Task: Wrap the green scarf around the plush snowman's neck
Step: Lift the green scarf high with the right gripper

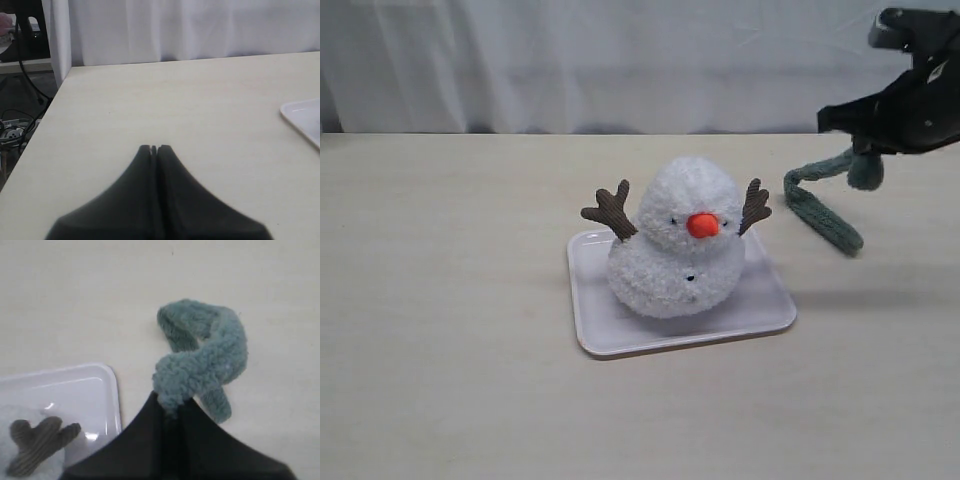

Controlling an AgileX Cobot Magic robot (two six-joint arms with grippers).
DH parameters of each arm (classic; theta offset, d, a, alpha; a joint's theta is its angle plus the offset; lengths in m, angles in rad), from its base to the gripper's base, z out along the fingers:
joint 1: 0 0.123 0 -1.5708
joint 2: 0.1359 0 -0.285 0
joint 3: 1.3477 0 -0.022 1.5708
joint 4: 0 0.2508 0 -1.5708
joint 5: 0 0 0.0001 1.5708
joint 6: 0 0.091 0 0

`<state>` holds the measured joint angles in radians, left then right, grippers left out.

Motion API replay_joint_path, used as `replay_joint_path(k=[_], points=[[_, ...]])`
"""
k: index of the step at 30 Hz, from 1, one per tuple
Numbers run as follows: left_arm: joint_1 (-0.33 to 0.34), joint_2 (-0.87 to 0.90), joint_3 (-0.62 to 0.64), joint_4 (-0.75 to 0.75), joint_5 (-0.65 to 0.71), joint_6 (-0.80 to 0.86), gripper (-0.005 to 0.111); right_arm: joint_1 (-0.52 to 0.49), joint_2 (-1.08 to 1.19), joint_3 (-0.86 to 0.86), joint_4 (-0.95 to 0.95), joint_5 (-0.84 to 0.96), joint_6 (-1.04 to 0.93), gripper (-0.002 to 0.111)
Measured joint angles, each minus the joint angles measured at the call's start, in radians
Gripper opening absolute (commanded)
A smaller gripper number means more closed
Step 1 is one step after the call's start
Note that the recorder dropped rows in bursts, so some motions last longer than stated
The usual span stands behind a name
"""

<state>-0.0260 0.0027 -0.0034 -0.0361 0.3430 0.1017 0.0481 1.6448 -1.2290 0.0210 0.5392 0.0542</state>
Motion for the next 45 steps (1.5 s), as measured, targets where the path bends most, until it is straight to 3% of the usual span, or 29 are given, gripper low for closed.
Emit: replay_joint_path(k=[8, 22, 27, 45], points=[[0.0, 0.0, 0.0, 0.0, 0.0, 0.0, 0.0, 0.0, -0.384, 0.002, 0.059, 0.084, -0.072, 0.004], [0.0, 0.0, 0.0, 0.0, 0.0, 0.0, 0.0, 0.0, -0.691, 0.0, 1.001, 0.175, -0.771, 0.004], [0.0, 0.0, 0.0, 0.0, 0.0, 0.0, 0.0, 0.0, -0.711, 0.0, 1.217, 0.283, -0.892, 0.004], [0.0, 0.0, 0.0, 0.0, 0.0, 0.0, 0.0, 0.0, -0.711, 0.0, 1.301, 0.441, -0.994, 0.004]])
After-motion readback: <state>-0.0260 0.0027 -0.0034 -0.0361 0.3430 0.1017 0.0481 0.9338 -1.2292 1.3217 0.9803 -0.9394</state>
